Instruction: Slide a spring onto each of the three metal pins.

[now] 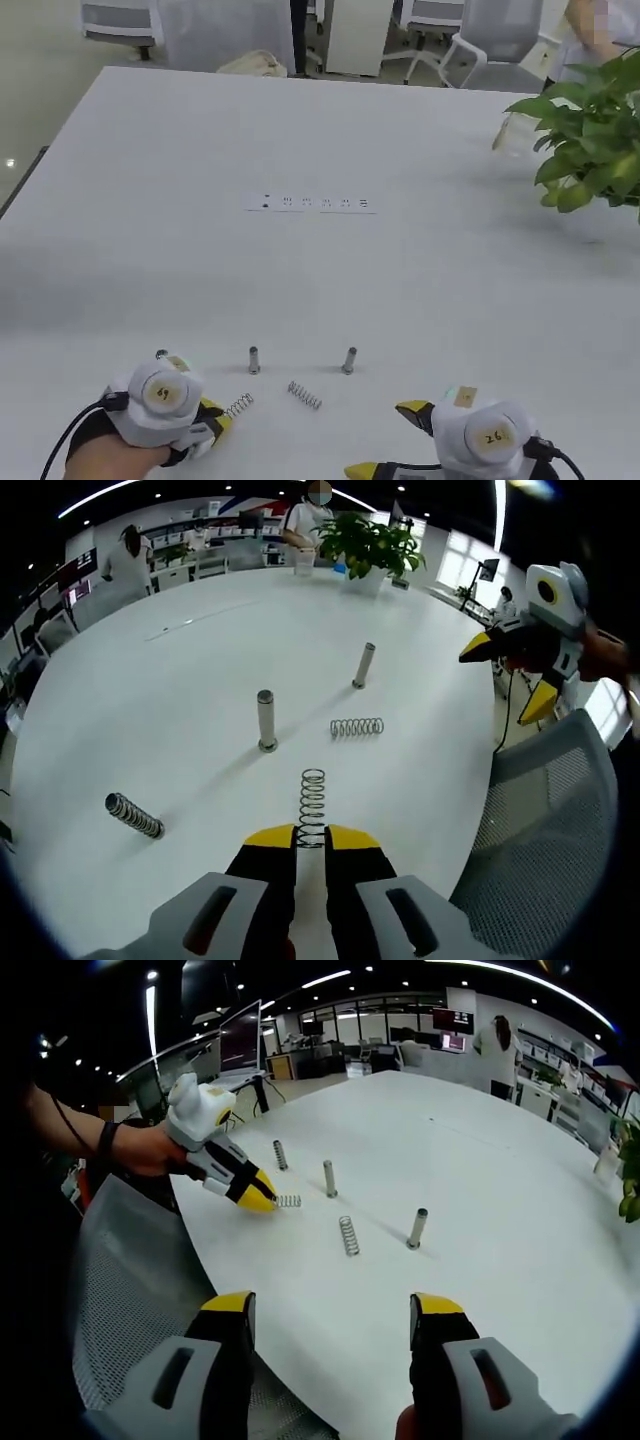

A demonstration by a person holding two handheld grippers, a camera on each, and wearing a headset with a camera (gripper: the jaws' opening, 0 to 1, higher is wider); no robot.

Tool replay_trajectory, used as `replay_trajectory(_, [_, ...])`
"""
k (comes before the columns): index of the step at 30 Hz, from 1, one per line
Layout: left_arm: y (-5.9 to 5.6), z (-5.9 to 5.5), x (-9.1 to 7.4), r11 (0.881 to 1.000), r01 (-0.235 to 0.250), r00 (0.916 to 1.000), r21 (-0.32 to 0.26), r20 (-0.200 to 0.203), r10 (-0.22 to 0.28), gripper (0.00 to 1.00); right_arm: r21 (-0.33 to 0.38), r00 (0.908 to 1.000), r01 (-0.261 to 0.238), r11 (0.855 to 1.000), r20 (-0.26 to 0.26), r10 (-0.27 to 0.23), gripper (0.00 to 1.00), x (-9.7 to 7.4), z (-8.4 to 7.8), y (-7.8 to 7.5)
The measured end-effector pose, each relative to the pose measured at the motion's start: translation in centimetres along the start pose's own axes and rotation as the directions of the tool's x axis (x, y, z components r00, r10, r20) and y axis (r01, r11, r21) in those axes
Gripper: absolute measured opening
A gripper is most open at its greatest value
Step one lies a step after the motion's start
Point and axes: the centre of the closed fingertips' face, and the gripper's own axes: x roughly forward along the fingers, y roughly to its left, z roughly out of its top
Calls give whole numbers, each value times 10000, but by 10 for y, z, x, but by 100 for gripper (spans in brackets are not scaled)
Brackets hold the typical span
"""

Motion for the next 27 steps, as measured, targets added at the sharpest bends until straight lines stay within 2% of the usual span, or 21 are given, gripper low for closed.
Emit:
replay_trajectory(8, [0, -3, -21, 9999, -116, 9997, 16, 233, 116, 3, -160, 9998, -201, 9997, 16, 201, 60, 4, 5, 5])
replay_trajectory(18, [1, -6, -38, 9997, -191, 9990, 155, 409, 184, 3, -326, 9992, -391, 9987, 6, 391, 60, 10, 10, 14])
replay_trajectory(27, [-5, -5, -53, 9988, -75, 9987, 478, 517, 51, 3, -455, 9984, -556, 9974, 5, 557, 59, 13, 14, 23])
